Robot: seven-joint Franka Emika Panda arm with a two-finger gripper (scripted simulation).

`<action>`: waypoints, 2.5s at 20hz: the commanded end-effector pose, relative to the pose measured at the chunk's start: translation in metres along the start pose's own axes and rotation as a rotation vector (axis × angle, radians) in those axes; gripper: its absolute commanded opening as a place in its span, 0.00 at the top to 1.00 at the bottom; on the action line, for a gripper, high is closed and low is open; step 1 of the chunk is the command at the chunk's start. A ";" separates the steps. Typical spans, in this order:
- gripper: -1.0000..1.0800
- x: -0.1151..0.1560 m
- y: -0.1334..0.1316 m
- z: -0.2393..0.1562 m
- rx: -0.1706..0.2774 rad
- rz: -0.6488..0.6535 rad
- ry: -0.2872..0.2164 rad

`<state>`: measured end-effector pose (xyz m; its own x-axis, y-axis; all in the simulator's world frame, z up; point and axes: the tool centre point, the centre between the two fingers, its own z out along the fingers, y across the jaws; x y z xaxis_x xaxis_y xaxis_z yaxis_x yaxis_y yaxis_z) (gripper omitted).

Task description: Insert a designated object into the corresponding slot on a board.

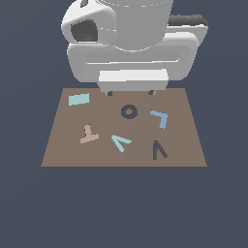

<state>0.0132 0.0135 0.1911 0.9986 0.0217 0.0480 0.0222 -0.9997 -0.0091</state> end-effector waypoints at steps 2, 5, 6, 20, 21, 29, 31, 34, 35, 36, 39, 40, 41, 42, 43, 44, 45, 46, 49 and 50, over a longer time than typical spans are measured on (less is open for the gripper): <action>0.04 0.000 0.000 0.000 0.000 -0.001 0.000; 0.04 0.000 0.001 0.002 0.000 -0.010 -0.001; 0.04 0.001 0.001 0.002 0.000 -0.015 -0.001; 0.04 0.012 0.013 0.036 0.005 -0.229 -0.012; 0.04 0.013 0.015 0.041 0.005 -0.255 -0.013; 0.04 0.029 0.025 0.082 0.010 -0.511 -0.027; 0.04 0.034 0.027 0.092 0.011 -0.575 -0.030; 0.04 0.040 0.029 0.106 0.012 -0.661 -0.035; 0.04 0.042 0.029 0.110 0.012 -0.687 -0.036; 0.04 0.044 0.030 0.114 0.012 -0.712 -0.038; 0.04 0.049 0.030 0.124 0.013 -0.778 -0.042; 0.04 0.050 0.031 0.127 0.013 -0.797 -0.043; 0.04 0.051 0.031 0.130 0.013 -0.815 -0.044; 0.04 0.053 0.031 0.133 0.013 -0.832 -0.045; 0.04 0.054 0.031 0.135 0.013 -0.847 -0.045; 0.04 0.055 0.031 0.137 0.013 -0.860 -0.046; 0.04 0.056 0.031 0.139 0.013 -0.873 -0.047; 0.04 0.057 0.031 0.141 0.013 -0.883 -0.048; 0.04 0.058 0.030 0.145 0.013 -0.906 -0.049; 0.04 0.059 0.030 0.145 0.013 -0.910 -0.049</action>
<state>0.0784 -0.0143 0.0498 0.6046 0.7965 -0.0001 0.7965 -0.6046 -0.0008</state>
